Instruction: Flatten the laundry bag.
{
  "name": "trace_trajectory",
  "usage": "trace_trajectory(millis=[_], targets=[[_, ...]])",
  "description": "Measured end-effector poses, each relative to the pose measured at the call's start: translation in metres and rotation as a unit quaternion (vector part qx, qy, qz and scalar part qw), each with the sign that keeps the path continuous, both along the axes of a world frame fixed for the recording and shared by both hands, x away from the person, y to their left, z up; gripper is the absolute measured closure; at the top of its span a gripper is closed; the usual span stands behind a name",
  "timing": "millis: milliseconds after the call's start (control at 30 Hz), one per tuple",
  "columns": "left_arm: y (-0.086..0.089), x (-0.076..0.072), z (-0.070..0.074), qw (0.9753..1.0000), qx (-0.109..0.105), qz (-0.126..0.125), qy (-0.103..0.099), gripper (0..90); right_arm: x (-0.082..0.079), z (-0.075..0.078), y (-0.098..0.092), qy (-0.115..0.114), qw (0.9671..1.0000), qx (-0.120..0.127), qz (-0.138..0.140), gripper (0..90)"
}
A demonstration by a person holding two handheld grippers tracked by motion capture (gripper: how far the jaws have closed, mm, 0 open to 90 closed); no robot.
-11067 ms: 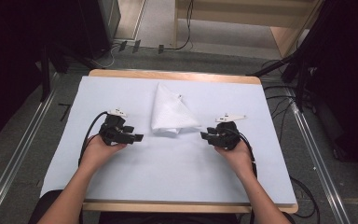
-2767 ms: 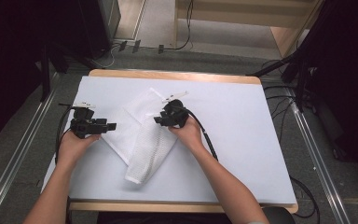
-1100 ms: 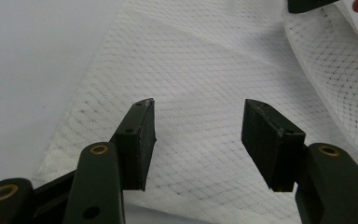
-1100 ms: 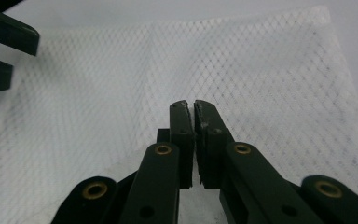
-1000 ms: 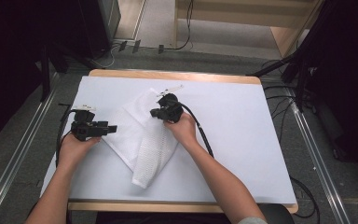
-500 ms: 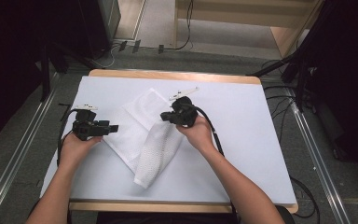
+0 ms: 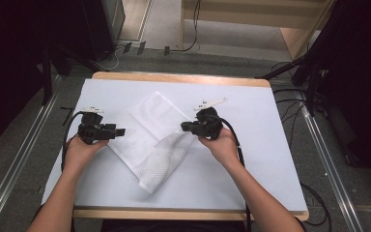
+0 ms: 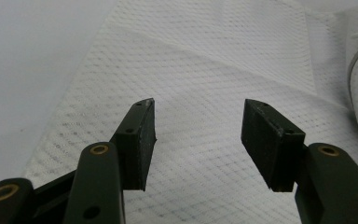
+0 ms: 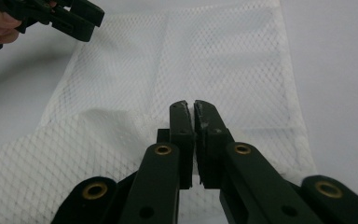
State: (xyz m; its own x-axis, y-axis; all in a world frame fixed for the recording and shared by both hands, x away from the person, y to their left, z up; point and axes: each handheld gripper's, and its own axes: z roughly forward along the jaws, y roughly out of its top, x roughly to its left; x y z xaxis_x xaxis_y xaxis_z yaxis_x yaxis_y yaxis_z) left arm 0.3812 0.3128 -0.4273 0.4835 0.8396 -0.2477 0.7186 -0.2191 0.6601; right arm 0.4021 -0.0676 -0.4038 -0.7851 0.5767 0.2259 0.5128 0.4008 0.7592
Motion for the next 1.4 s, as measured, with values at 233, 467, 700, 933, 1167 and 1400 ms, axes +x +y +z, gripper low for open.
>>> trace_trajectory(millis=[233, 467, 700, 933, 1167, 1400], targets=[[-0.001, 0.0, 0.002, 1.0, -0.003, -0.001, 0.004, 45.8, -0.01, -0.001, -0.025, 0.003, 0.9999, 0.012, -0.011, 88.3], [-0.004, 0.002, 0.004, 1.0, 0.0, -0.005, 0.003, 45.8, -0.021, -0.01, -0.048, 0.017, 0.9995, 0.01, -0.026, 88.1], [-0.009, 0.005, 0.005, 0.9999, 0.004, -0.014, 0.004, 45.3, -0.029, -0.018, -0.066, 0.023, 0.9989, 0.008, -0.039, 87.8], [-0.015, 0.008, 0.007, 0.9997, 0.007, -0.025, 0.003, 44.8, -0.037, -0.027, -0.081, 0.032, 0.9981, -0.006, -0.053, 87.5], [-0.02, 0.009, 0.007, 0.9994, 0.008, -0.034, -0.004, 44.5, -0.038, -0.035, -0.094, 0.031, 0.9973, -0.016, -0.064, 80.2], [-0.018, 0.009, 0.008, 0.9997, 0.001, -0.025, -0.003, 44.2, -0.035, -0.034, -0.099, 0.019, 0.9969, -0.009, -0.076, 73.2]])
